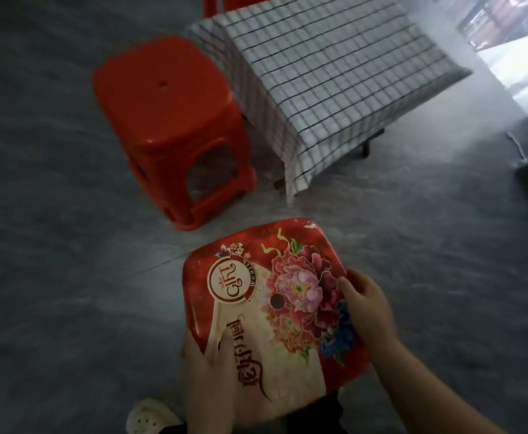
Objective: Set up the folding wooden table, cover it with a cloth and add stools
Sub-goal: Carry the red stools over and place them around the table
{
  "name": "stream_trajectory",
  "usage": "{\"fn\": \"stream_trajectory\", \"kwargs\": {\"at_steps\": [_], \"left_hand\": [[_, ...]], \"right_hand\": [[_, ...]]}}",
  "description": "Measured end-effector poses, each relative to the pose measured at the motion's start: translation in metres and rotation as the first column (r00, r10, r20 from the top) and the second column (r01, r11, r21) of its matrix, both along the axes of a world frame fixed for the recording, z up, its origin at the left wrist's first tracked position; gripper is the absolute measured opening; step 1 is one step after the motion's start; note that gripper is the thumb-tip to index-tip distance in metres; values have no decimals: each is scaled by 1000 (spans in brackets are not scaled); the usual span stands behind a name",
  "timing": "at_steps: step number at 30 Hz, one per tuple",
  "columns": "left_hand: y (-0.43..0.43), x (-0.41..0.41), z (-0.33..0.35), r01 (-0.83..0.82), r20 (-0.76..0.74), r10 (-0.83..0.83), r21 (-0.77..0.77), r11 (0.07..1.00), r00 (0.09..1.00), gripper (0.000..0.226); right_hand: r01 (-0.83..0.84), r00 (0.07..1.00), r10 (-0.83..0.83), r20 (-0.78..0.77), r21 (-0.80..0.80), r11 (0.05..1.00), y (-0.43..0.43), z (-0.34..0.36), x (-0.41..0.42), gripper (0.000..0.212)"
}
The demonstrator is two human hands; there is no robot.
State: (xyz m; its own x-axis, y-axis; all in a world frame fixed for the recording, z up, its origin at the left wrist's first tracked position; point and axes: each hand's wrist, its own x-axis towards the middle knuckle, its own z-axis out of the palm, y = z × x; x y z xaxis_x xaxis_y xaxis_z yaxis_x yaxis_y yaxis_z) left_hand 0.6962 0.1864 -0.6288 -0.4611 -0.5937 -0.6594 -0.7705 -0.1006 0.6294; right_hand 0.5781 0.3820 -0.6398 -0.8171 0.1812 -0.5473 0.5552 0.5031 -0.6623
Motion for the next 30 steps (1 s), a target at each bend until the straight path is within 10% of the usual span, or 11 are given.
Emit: {"fn": "stream_trajectory", "kwargs": {"at_steps": [14,22,30], "left_hand": [[286,-204,41,326,-70,-326,-4,945,943,58],[368,-324,34,448,-218,-441,-23,894,870,32],[411,-482,15,548,-229,-520,80,833,823,53]], "right_hand": [[296,937,-296,-185,-30,955,306,65,-139,15],[437,867,-414,-276,21,899,393,65,-217,12],[492,857,-439,-270,171,854,448,67,-374,14]]}}
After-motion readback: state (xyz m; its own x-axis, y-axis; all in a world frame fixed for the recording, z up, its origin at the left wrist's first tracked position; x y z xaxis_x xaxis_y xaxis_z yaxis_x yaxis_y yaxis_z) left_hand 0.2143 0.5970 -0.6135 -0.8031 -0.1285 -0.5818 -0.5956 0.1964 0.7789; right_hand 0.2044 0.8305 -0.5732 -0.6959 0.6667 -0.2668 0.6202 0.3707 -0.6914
